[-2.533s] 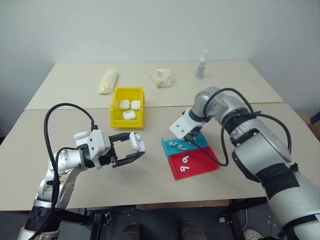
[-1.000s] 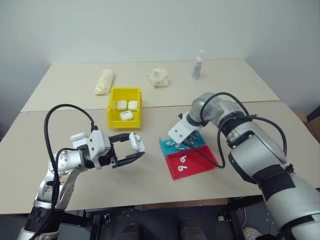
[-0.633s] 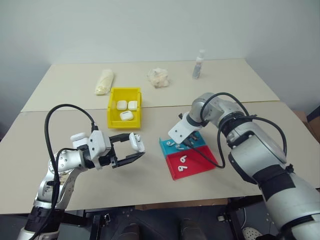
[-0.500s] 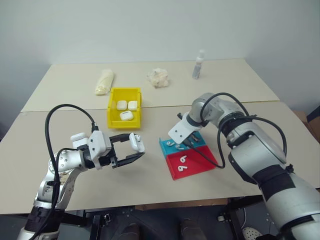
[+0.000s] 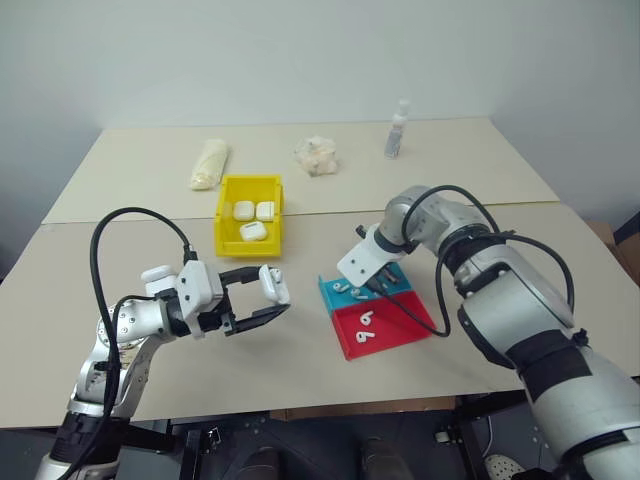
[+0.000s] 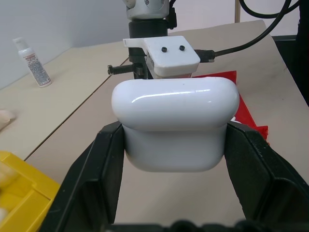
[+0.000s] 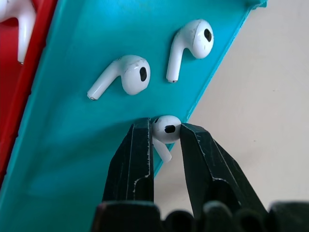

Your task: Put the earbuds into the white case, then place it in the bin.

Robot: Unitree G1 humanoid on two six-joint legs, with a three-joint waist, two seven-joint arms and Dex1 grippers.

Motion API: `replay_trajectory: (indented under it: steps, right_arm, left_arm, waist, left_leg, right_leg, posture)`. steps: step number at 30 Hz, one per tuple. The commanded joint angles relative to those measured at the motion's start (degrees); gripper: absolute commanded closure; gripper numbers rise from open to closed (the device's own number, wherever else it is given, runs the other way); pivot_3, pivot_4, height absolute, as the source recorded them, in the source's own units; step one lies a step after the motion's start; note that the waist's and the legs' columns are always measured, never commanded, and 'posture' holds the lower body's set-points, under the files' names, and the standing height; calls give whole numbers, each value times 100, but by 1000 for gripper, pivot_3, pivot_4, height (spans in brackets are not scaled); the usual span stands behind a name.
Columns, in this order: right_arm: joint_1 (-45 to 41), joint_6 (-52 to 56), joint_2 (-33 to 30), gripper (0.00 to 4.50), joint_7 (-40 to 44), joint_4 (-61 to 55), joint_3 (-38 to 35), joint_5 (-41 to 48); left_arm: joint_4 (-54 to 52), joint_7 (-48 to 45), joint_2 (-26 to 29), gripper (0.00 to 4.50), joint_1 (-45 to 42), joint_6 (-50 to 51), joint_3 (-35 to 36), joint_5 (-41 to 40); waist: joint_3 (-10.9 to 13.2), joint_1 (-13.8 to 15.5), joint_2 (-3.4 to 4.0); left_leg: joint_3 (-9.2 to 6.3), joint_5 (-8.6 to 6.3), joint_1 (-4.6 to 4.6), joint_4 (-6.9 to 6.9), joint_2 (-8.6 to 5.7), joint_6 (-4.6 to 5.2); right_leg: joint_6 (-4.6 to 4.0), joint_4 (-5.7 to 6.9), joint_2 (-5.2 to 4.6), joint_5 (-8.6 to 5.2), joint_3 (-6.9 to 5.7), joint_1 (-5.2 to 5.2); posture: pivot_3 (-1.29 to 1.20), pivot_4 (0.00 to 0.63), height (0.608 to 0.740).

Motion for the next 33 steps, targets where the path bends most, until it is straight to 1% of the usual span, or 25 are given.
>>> replay_trajectory:
  steps: [1, 5, 7, 9, 11, 13, 14, 16, 18, 19, 21, 23, 25, 28, 33]
  right_arm:
    - [-70, 104, -234, 3670, 272, -334, -426, 456]
    - [4, 306, -479, 3670, 568, -874, -871, 964]
    - [166, 630, -711, 3670, 826, -1510, -1226, 1427]
    - [485, 1301, -1007, 3670, 1105, -2517, -1662, 2020]
    - [883, 2244, -1270, 3670, 1216, -3682, -2123, 2600]
    - [1321, 3304, -1560, 3670, 1188, -4900, -2604, 3158]
    - [1635, 4056, -1758, 3670, 1091, -5681, -2979, 3540]
    - [2032, 5029, -2004, 3670, 910, -6672, -3372, 3982]
    - [2381, 6177, -2188, 3670, 611, -7594, -3850, 4579]
    - [2573, 7047, -2240, 3670, 333, -8195, -4288, 5136]
    - [2860, 8212, -2269, 3670, -161, -9059, -4914, 5967]
    - [3026, 8813, -2266, 3670, -555, -9546, -5254, 6478]
    - [3136, 9679, -2021, 3670, -1233, -10064, -5785, 7336]
    - [3332, 10279, -1683, 3670, -2092, -10607, -6306, 8346]
    - [3704, 10354, -1316, 3670, -3311, -11022, -6604, 9737]
  left_arm:
    - [-146, -42, -14, 1719, -148, -17, 20, -142]
    - [-162, -58, -68, 1719, -266, 63, 3, -228]
    - [-202, -68, -110, 1719, -353, 113, -27, -286]
    - [-252, -83, -171, 1719, -448, 178, -47, -403]
    - [-335, -73, -220, 1719, -529, 280, -72, -516]
    - [-429, -71, -289, 1719, -622, 375, -124, -632]
    - [-494, -74, -341, 1719, -701, 445, -169, -730]
    - [-566, -80, -402, 1719, -788, 541, -207, -830]
    - [-609, -62, -467, 1719, -913, 639, -246, -917]
    - [-641, -33, -555, 1719, -1042, 705, -303, -983]
    - [-669, -22, -704, 1719, -1236, 787, -385, -1064]
    - [-671, -35, -792, 1719, -1347, 831, -431, -1095]
    - [-617, 7, -978, 1719, -1588, 882, -571, -1071]
    - [-553, 47, -1254, 1719, -1860, 932, -719, -1048]
    - [-499, 55, -1489, 1719, -2022, 930, -813, -977]
  waist:
    - [0, 0, 0]
    - [0, 2, 0]
    - [0, 11, 0]
    - [0, 25, -1]
    - [0, 55, -1]
    - [0, 101, -1]
    - [0, 135, -1]
    - [0, 200, 0]
    - [0, 239, -1]
    - [0, 275, -1]
    - [0, 312, -1]
    - [-1, 314, -2]
    - [-2, 313, -2]
    - [-3, 323, -4]
    - [-3, 308, -4]
  left_leg:
    - [0, 0, -1, 0, 0, 0]
    - [0, -1, -1, 0, 0, 2]
    - [0, -5, -1, 0, 0, 9]
    - [-1, -6, -3, 0, 0, 11]
    - [-2, -9, -8, 1, -2, 16]
    - [-3, -13, -11, 3, -3, 22]
    - [-1, -15, -12, 8, -3, 26]
    - [-6, -17, -20, 16, -3, 30]
    - [-7, -21, -24, 29, -4, 37]
    - [-6, -22, -23, 33, -5, 38]
    - [-8, -25, -20, 36, -4, 42]
    - [-8, -25, -18, 35, -4, 44]
    - [-5, -29, -16, 36, -5, 50]
    - [-5, -29, -16, 39, -6, 52]
    - [-5, -31, -15, 38, -7, 55]
  right_leg:
    - [0, -1, 0, 0, 0, 0]
    - [0, -2, -1, 0, 0, 1]
    - [0, -1, -1, 0, 0, 0]
    - [0, -2, -2, 0, -1, 2]
    - [0, -2, -6, 0, -1, 0]
    - [0, -4, -7, 0, -1, 1]
    - [0, -3, -8, 0, 0, -1]
    - [0, -4, -7, 0, -5, 0]
    - [0, -3, -8, 0, -5, 3]
    - [0, -3, -8, 0, -5, 6]
    - [0, -2, -7, 0, -5, 11]
    - [0, -2, -7, 0, -5, 14]
    - [0, -5, -7, 0, -3, 18]
    - [0, -4, -7, 0, -3, 20]
    - [1, -7, -6, 0, -2, 22]
  posture:
    - [0, 150, 740]
    - [0, 150, 740]
    - [0, 150, 740]
    - [0, 150, 740]
    - [0, 150, 740]
    - [0, 150, 740]
    - [0, 150, 740]
    - [0, 150, 740]
    - [0, 150, 740]
    - [0, 150, 740]
    - [0, 150, 740]
    - [0, 150, 740]
    - [0, 150, 740]
    - [0, 150, 740]
    - [0, 150, 740]
